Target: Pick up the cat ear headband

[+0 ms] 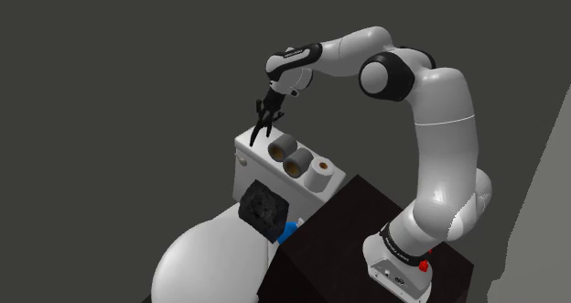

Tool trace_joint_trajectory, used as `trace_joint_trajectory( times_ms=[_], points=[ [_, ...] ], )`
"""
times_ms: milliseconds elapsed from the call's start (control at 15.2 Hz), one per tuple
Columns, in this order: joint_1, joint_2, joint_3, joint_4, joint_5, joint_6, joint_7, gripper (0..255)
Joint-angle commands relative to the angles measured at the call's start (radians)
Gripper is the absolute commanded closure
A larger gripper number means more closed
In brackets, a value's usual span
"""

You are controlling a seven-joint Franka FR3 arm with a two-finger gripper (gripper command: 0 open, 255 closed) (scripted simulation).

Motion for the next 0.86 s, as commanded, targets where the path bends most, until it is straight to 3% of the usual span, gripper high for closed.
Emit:
trace_joint_trajectory(
  times_ms=[0,792],
  points=[
    [0.001,-0.016,-0.003,0.002,-0.004,-0.018,0.007,255],
    [0.004,-0.095,-0.013,0.012,-0.024,-0.102,0.041,255]
  ],
)
